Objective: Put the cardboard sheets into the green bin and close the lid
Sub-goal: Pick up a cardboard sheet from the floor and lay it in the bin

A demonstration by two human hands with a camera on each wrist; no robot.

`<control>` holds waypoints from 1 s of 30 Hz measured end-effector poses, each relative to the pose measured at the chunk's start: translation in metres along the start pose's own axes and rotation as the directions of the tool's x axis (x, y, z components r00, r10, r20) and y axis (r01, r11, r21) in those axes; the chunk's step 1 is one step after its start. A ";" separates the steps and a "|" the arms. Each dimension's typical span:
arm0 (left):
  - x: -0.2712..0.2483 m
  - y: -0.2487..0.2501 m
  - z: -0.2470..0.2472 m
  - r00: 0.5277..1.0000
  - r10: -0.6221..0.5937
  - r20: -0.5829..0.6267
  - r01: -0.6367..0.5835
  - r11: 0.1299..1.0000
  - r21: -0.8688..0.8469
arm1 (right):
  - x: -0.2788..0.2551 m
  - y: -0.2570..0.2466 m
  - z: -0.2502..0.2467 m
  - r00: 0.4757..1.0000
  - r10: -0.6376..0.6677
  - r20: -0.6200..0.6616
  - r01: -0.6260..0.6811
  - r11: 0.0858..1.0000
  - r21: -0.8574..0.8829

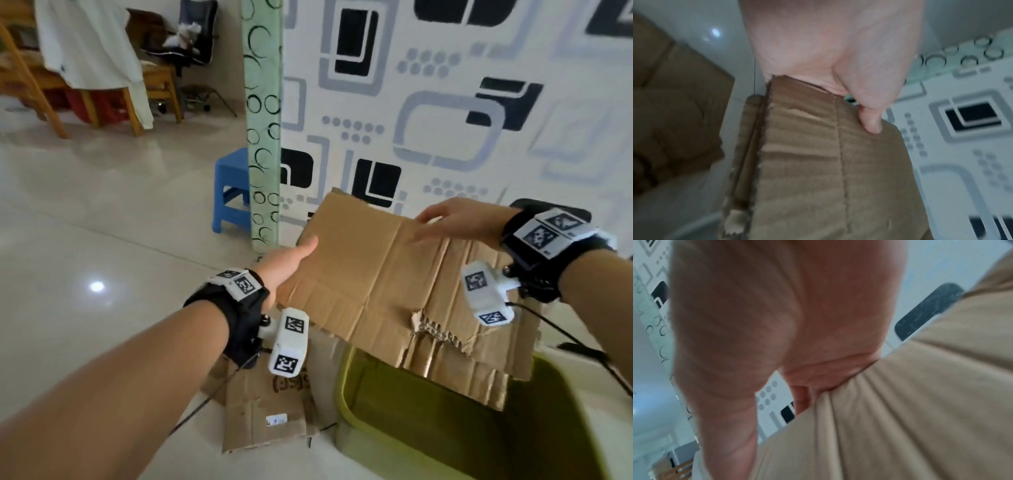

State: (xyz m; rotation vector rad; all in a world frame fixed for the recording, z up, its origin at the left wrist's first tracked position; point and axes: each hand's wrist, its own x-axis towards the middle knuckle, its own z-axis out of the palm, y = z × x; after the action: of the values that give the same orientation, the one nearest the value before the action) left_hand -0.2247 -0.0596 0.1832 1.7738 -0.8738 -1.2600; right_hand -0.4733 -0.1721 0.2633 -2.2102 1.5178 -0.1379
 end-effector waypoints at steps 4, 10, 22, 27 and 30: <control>0.010 -0.003 0.074 0.984 -0.086 0.155 0.081 0.996 0.035 | -0.021 0.067 -0.004 1.000 0.013 0.015 -0.014 1.000 0.026; 0.032 0.014 0.111 0.911 -0.136 0.389 0.059 0.977 0.205 | -0.017 0.147 0.020 0.987 0.093 0.128 -0.096 0.995 0.024; 0.085 0.002 0.128 0.965 -0.073 0.251 0.018 0.977 0.212 | -0.004 0.175 0.109 0.956 0.171 0.237 -0.176 0.984 -0.001; 0.096 -0.019 0.156 0.943 -0.026 0.330 -0.041 0.980 0.194 | -0.006 0.180 0.134 0.950 0.185 0.250 -0.191 0.982 0.000; 0.101 -0.027 0.168 0.940 -0.013 0.340 -0.062 0.976 0.208 | -0.004 0.186 0.143 0.946 0.206 0.250 -0.210 0.978 -0.014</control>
State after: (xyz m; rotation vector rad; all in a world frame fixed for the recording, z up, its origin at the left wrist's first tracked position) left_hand -0.3558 -0.1677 0.0817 1.7278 -1.2665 -1.5322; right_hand -0.5876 -0.1789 0.0585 -1.9552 1.5871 0.1905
